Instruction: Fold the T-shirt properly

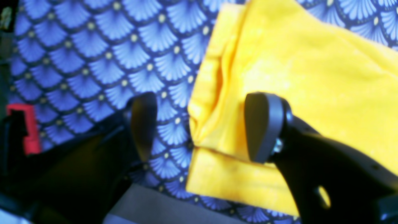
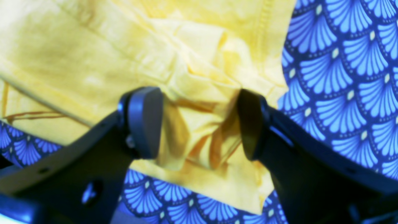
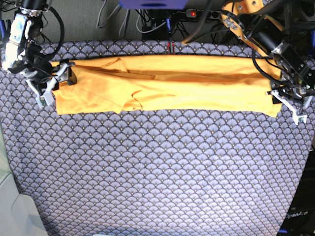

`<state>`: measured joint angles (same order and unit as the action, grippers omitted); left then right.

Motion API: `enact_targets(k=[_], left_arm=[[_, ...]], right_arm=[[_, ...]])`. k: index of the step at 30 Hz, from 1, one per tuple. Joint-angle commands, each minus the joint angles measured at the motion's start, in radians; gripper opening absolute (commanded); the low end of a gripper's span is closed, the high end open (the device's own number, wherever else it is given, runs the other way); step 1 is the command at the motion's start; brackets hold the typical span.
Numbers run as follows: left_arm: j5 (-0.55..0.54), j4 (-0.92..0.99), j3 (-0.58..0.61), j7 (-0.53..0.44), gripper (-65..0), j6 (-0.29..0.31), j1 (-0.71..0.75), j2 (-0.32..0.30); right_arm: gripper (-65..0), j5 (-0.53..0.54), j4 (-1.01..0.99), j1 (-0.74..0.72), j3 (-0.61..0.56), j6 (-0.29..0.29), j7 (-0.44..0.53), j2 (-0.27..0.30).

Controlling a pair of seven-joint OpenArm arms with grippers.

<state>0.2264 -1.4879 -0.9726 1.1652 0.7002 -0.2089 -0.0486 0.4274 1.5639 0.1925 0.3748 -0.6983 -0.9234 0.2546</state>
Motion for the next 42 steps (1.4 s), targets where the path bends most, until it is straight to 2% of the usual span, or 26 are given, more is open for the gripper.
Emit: enact_targets(k=[1, 10, 16, 22, 23, 24, 27, 28, 34, 39, 42], left_arm=[[-0.005, -0.006, 0.001, -0.012, -22.2, -0.002, -0.017, -0.014], [-0.005, 0.007, 0.001, -0.012, -22.2, -0.002, 0.019, -0.010], [-0.006, 0.082, 0.001, -0.014, -22.3, -0.002, 0.070, 0.016], [-0.006, 0.171, -0.001, -0.064, -23.0, -0.002, 0.070, 0.016], [-0.006, 0.174, -0.001, -0.058, -25.7, -0.002, 0.070, 0.016], [-0.006, 0.165, -0.001, -0.054, -31.8, -0.002, 0.070, 0.016], [0.003, 0.163, 0.001, -0.037, -58.8, -0.002, 0.067, 0.023], [0.003, 0.165, 0.007, -0.021, -65.0, -0.002, 0.065, 0.023], [-0.006, 0.102, 0.002, 0.068, -65.0, -0.002, 0.070, 0.033], [-0.006, -0.159, 0.011, 0.143, -65.0, -0.002, 0.096, 0.094], [-0.006, -0.331, 0.062, 0.207, -65.0, -0.002, 0.098, 0.132]], right_arm=[[-25.9, 0.006, 0.010, -0.006, 0.000, 0.000, -0.003, 0.012], [-25.9, 0.006, 0.013, -0.006, -0.029, 0.000, 0.000, 0.012], [-25.9, 0.006, 0.014, -0.008, -0.029, 0.000, 0.000, 0.010], [-25.9, 0.006, 0.014, -0.008, -0.029, 0.000, 0.002, 0.010], [-25.9, 0.006, 0.014, -0.008, -0.029, 0.000, 0.002, 0.012], [-25.9, 0.006, 0.014, -0.008, -0.029, 0.000, 0.002, 0.012], [-25.9, 0.006, 0.014, -0.008, -0.029, 0.000, 0.002, 0.012], [-25.9, 0.006, 0.014, -0.008, -0.029, 0.000, 0.002, 0.012], [-25.9, 0.006, 0.014, -0.008, -0.029, 0.000, 0.002, 0.012], [-25.9, 0.006, 0.016, -0.008, -0.029, 0.000, 0.002, 0.012], [-25.9, 0.006, 0.016, -0.008, -0.029, 0.000, 0.002, 0.012]])
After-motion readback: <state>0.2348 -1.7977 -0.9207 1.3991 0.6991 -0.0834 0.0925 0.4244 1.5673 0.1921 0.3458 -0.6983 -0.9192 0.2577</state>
